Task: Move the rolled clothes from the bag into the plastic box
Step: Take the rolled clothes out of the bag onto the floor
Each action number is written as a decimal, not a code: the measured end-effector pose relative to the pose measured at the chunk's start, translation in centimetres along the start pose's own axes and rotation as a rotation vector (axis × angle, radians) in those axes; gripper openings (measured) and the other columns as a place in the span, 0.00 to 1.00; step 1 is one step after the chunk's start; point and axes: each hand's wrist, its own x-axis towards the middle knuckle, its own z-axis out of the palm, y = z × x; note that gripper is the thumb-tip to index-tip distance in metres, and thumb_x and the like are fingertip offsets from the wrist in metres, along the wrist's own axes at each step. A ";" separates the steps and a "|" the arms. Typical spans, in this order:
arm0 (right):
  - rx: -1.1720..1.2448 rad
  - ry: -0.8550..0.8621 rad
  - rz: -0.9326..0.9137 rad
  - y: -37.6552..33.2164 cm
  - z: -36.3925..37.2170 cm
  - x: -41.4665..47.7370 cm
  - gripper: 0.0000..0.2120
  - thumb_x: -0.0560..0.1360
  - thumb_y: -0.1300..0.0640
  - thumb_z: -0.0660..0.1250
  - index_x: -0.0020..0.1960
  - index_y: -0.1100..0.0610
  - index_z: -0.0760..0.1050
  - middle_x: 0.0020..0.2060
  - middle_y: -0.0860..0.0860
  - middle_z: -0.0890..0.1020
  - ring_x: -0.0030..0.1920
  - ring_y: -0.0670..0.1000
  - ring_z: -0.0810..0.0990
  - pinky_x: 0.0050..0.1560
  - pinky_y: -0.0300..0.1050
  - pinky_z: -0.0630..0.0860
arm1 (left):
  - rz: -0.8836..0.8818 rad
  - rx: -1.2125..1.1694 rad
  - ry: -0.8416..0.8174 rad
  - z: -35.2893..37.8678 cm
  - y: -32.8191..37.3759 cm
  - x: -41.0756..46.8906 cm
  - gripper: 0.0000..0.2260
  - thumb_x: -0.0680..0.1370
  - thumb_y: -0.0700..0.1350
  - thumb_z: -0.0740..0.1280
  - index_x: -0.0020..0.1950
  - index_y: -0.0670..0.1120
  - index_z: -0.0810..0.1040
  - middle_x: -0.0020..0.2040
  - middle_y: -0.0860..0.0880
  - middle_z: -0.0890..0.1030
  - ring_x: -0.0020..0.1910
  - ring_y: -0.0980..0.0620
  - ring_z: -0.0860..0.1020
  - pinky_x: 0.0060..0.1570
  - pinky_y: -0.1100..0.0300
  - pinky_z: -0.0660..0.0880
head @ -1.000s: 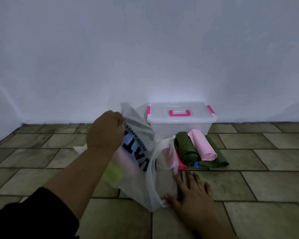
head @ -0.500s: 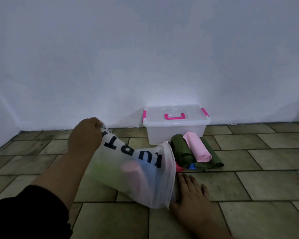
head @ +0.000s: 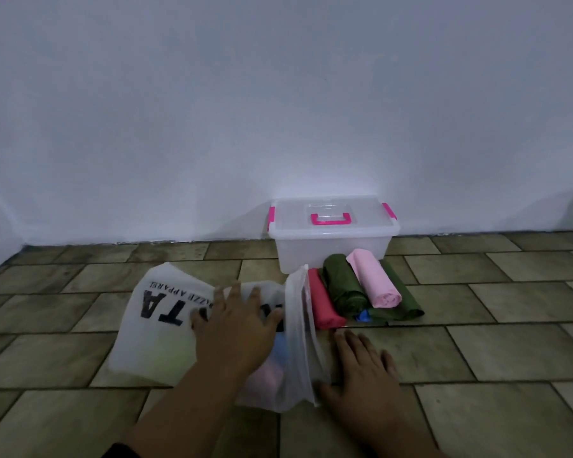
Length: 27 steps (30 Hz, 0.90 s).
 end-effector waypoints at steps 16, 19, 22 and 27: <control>0.083 0.060 -0.048 0.1 -0.4 -0.3 0.41 0.63 0.31 0.47 0.75 0.40 0.53 0.74 0.40 0.58 0.73 0.42 0.56 0.73 0.55 0.50 | 0.324 -0.202 0.176 -0.1 4.6 -1.3 0.35 0.68 0.77 0.38 0.74 0.66 0.40 0.76 0.56 0.34 0.74 0.47 0.31 0.64 0.36 0.30; 0.110 0.082 -0.040 0.1 -0.3 -0.5 0.38 0.66 0.31 0.49 0.74 0.40 0.56 0.73 0.39 0.61 0.73 0.41 0.58 0.72 0.56 0.52 | 0.452 -0.003 0.118 0.9 6.2 -1.8 0.33 0.71 0.74 0.46 0.74 0.65 0.45 0.77 0.52 0.36 0.74 0.44 0.30 0.62 0.32 0.26; 0.086 0.061 -0.040 0.3 -0.3 -0.4 0.39 0.65 0.29 0.52 0.74 0.41 0.57 0.73 0.39 0.61 0.72 0.41 0.58 0.72 0.55 0.52 | 0.288 0.092 0.085 1.5 3.4 -1.2 0.32 0.72 0.66 0.49 0.75 0.61 0.44 0.78 0.50 0.38 0.74 0.41 0.33 0.63 0.29 0.31; 0.099 0.067 -0.038 0.3 -0.5 -0.1 0.37 0.66 0.30 0.56 0.73 0.41 0.59 0.72 0.39 0.63 0.71 0.42 0.60 0.72 0.52 0.52 | 0.150 -0.072 -0.062 2.1 -1.7 -0.5 0.32 0.74 0.65 0.54 0.74 0.64 0.41 0.78 0.52 0.42 0.76 0.42 0.42 0.71 0.36 0.51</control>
